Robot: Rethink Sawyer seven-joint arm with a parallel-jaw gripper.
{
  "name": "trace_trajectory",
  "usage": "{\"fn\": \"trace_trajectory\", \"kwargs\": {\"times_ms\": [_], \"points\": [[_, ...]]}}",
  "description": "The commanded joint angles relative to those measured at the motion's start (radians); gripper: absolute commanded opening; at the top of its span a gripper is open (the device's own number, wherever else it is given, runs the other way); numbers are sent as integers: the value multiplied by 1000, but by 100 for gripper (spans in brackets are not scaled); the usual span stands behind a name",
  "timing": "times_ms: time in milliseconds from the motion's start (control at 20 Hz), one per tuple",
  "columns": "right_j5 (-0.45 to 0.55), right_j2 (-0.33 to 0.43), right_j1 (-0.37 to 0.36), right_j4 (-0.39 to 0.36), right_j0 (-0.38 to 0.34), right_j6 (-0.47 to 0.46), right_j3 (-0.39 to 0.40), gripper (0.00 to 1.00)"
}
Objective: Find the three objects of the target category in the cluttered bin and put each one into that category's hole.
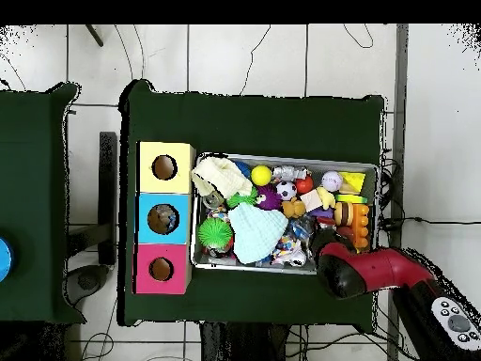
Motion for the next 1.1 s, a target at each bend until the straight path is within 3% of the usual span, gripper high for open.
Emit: {"fn": "trace_trajectory", "kwargs": {"times_ms": [50, 300, 600, 850, 1100], "points": [[119, 47, 71, -48, -6, -31, -64, 100], [120, 35, 40, -26, 8, 5, -44, 100], [157, 74, -7, 34, -34, -1, 12, 100], [244, 118, -102, 139, -57, -7, 112, 100], [231, 125, -153, 142, -58, 12, 160, 100]]}}
